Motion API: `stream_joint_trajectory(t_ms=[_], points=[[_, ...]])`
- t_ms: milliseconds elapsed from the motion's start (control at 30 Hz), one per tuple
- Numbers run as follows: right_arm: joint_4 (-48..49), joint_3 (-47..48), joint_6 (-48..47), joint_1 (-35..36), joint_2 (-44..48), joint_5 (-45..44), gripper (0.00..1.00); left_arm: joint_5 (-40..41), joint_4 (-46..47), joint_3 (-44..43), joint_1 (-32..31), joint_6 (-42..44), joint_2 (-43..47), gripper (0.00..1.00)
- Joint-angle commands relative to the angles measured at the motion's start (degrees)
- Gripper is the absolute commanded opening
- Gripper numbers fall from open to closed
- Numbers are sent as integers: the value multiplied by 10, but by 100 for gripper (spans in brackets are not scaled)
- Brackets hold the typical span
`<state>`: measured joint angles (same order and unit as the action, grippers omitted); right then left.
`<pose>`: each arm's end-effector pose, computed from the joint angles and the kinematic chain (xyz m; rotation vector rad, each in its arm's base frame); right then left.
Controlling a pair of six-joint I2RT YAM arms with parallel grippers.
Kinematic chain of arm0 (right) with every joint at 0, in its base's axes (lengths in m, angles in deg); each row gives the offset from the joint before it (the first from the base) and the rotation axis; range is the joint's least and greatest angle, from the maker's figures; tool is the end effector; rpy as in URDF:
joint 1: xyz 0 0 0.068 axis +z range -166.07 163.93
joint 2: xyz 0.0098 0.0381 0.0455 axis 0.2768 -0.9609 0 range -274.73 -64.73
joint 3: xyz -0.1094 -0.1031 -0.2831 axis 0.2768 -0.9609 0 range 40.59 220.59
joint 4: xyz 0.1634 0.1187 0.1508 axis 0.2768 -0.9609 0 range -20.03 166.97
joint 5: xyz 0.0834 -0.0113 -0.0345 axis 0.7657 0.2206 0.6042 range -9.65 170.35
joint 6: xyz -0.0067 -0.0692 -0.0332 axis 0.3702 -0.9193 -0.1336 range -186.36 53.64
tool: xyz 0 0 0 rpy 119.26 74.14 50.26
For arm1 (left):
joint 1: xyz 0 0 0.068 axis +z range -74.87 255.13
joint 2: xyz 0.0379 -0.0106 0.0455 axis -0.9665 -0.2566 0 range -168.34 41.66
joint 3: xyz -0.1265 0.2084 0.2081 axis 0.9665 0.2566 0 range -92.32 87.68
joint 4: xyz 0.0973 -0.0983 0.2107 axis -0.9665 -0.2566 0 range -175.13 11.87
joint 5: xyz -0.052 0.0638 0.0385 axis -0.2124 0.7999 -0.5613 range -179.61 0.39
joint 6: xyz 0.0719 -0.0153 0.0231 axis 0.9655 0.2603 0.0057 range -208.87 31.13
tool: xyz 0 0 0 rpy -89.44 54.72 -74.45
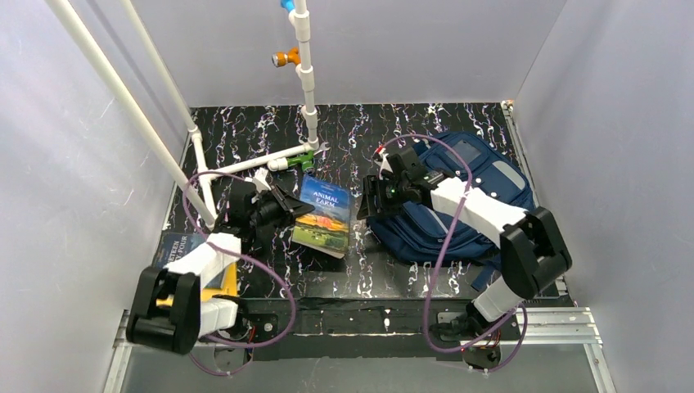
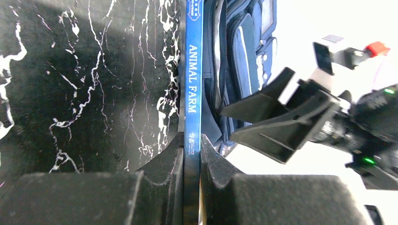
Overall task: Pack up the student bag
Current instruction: Pick up the book from the center of the board, then place the book in the student bag.
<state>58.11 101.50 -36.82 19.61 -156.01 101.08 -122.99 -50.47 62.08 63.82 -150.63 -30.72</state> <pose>0.2695 0.2221 0.2570 -0.3135 2.5675 0.9144 0.2395 -0.0846 0.2396 -0.4813 2.0555 -1.3719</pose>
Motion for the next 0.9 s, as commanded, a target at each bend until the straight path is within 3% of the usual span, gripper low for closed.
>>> stream_joint_trajectory(t_ms=[0, 67, 133, 400, 533, 667, 867], points=[[-189, 76, -161, 59, 71, -230, 74, 118, -227, -81, 2, 127, 110, 0], [-217, 85, -193, 113, 95, -375, 78, 176, -352, -138, 1, 168, 132, 0], [-231, 79, -225, 161, 108, -481, 82, 198, -420, -166, 1, 191, 138, 0], [-336, 74, -211, 266, 39, -697, 83, 136, -403, -162, 0, 148, 144, 0], [-347, 60, -192, 272, 18, -721, 82, 101, -386, -164, -1, 148, 125, 0], [-340, 30, -182, 272, 19, -709, 74, 60, -369, -176, -9, 142, 107, 0], [-306, 1, -200, 272, 21, -656, 75, 50, -345, -185, -40, 122, 93, 0]])
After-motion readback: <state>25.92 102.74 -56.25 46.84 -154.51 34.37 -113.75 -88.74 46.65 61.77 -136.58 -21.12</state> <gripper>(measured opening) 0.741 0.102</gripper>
